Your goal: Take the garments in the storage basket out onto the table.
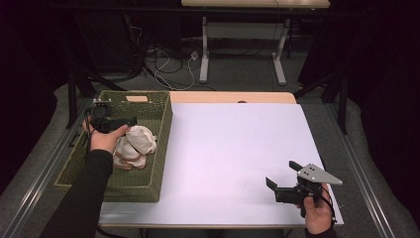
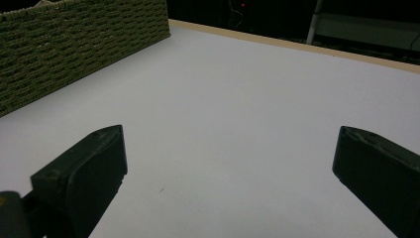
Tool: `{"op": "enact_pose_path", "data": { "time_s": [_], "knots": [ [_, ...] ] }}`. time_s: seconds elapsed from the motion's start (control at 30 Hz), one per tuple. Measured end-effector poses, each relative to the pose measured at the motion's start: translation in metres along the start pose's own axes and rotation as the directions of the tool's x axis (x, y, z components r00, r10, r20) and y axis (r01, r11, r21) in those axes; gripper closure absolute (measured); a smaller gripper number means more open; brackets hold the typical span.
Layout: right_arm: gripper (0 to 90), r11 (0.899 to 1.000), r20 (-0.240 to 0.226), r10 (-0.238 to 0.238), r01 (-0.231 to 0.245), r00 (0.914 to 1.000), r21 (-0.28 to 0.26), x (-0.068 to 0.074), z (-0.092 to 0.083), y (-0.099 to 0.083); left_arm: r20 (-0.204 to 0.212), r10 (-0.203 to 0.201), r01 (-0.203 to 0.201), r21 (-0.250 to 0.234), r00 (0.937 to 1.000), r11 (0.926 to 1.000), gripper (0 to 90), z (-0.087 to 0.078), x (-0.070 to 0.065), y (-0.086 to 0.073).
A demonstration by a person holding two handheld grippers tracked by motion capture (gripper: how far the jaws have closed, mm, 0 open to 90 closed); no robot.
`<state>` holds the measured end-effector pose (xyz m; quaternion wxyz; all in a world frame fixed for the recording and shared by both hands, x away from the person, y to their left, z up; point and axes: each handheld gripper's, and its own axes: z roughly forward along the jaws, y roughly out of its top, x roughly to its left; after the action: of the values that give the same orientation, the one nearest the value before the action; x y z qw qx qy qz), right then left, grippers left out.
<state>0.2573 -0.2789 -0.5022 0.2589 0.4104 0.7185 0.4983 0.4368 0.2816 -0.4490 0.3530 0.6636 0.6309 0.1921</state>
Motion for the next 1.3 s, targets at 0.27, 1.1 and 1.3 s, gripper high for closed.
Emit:
{"op": "enact_pose_path", "data": {
  "time_s": [0.27, 1.1, 1.3],
  "knots": [
    [0.2, 1.0, -0.004, -0.003, 0.003, 1.0, 0.003, 0.0, 0.001, -0.001, -0.005, -0.017, 0.017, 0.023, 0.9998, 0.9996, 0.1, 0.012, 0.002, -0.003],
    [0.7, 1.0, -0.006, -0.009, 0.009, 0.9999, 0.009, -0.001, 0.003, -0.002, -0.055, -0.056, 0.062, 0.119, 0.997, 0.9909, 2.9, 0.035, 0.016, -0.01],
    [0.8, 1.0, -0.009, -0.001, 0.001, 1.0, 0.019, 0.001, 0.003, -0.002, -0.069, -0.071, 0.081, 0.142, 0.995, 0.9866, 5.3, 0.035, 0.02, -0.011]
  ]
}}
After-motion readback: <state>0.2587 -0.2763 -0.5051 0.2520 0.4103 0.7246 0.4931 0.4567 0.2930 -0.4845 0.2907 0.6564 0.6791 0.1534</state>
